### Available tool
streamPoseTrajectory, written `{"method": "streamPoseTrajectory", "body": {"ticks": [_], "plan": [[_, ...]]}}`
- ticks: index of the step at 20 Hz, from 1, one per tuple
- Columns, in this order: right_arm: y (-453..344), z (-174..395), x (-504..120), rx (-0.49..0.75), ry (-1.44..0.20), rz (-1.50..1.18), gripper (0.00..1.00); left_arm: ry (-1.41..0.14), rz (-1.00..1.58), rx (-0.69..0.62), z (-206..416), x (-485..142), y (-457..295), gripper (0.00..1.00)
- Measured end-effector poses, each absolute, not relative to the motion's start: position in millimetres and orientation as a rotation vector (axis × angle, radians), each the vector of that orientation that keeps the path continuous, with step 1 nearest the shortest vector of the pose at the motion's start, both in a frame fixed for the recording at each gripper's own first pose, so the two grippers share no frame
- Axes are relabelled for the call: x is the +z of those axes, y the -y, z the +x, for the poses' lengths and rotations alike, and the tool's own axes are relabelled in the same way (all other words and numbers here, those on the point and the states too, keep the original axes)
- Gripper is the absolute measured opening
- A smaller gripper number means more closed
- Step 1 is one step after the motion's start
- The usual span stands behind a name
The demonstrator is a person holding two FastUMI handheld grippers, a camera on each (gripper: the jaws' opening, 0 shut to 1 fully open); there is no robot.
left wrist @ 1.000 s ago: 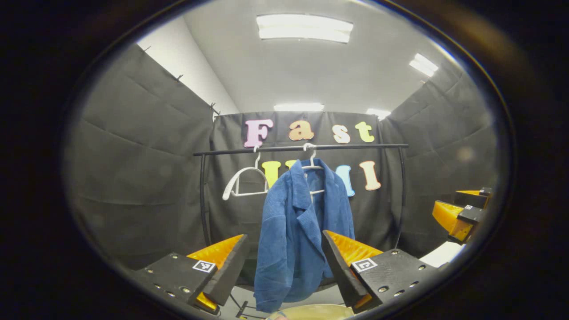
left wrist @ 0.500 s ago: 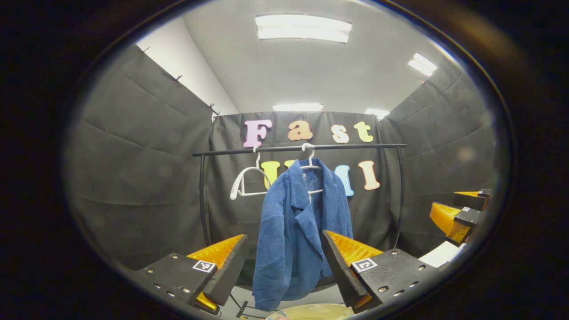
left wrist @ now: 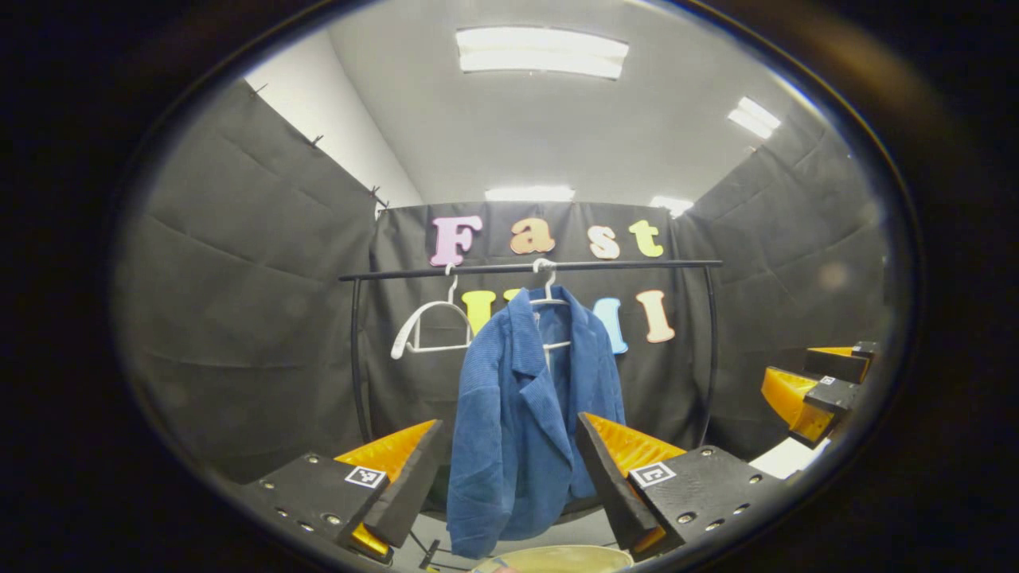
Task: Grasp the clothes on the hanger with both hands and then place them into the laundry hamper below.
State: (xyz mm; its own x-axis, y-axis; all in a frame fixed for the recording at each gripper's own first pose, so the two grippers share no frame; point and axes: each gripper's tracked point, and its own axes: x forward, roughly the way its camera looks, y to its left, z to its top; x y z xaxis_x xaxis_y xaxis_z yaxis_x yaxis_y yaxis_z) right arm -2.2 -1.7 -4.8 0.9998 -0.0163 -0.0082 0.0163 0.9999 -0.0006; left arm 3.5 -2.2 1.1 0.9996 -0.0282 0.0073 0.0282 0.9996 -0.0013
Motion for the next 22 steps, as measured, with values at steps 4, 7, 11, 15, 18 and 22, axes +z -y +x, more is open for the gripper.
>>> {"method": "streamPoseTrajectory", "body": {"ticks": [4, 7, 11, 15, 18, 22], "plan": [[0.3, 1.1, -1.1, -0.018, -0.006, 0.006, 0.94, 0.005, -0.01, -0.026, 3.7, 3.2, -0.1, 0.94], [-2.7, 4.3, 6.1, -0.017, 0.003, 0.007, 0.93, 0.013, -0.01, -0.03, 4.0, 8.2, 1.3, 0.95], [-5.5, 13.1, 21.2, -0.014, 0.028, 0.007, 0.94, 0.032, -0.011, -0.039, 10.6, 20.4, -0.3, 0.94], [-6.2, 26.4, 36.4, -0.003, 0.051, -0.002, 0.93, 0.033, -0.027, -0.038, 21.8, 28.7, 0.7, 0.94], [-11.4, 43.9, 44.2, 0.022, 0.059, 0.006, 0.94, 0.038, -0.018, -0.026, 33.1, 36.1, 0.2, 0.94], [-19.8, 72.7, 53.2, 0.068, 0.074, 0.02, 0.94, 0.041, -0.008, -0.005, 53.2, 39.4, 1.9, 0.94]]}}
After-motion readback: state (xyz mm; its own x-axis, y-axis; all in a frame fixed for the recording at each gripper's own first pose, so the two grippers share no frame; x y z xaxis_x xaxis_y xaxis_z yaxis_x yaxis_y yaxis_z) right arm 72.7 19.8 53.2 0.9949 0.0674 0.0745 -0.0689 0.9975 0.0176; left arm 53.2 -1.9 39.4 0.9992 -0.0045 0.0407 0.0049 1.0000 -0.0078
